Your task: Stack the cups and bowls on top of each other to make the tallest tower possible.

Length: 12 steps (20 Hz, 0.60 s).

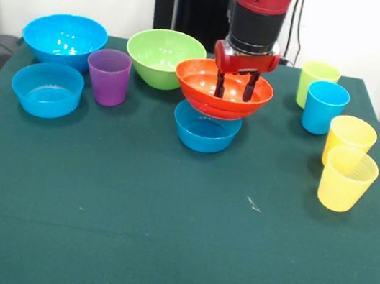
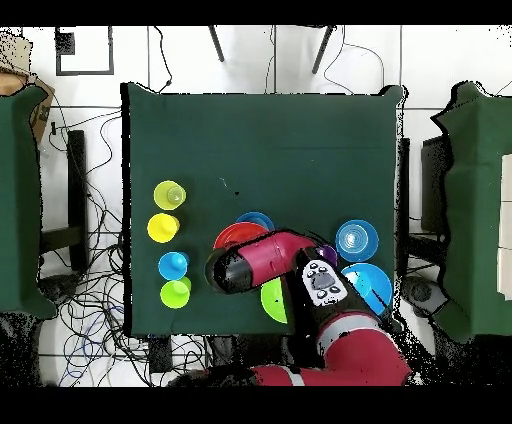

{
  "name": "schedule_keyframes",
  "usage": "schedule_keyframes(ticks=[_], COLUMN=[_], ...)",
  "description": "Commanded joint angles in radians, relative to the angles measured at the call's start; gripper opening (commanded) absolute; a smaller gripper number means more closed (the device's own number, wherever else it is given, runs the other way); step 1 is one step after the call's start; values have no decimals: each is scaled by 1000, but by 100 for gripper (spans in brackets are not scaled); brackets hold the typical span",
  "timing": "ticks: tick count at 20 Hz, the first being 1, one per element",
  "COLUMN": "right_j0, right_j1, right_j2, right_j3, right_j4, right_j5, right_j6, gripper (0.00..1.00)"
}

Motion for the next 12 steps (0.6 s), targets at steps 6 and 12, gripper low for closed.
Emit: schedule_keyframes(ticks=[6, 12], right_j0=[-45, -44], right_j1=[-9, -5], right_j2=[58, 59], right_j3=[-17, -27], right_j4=[-43, -45], right_j5=[32, 34], right_j6=[-46, -42], gripper=[100, 100])
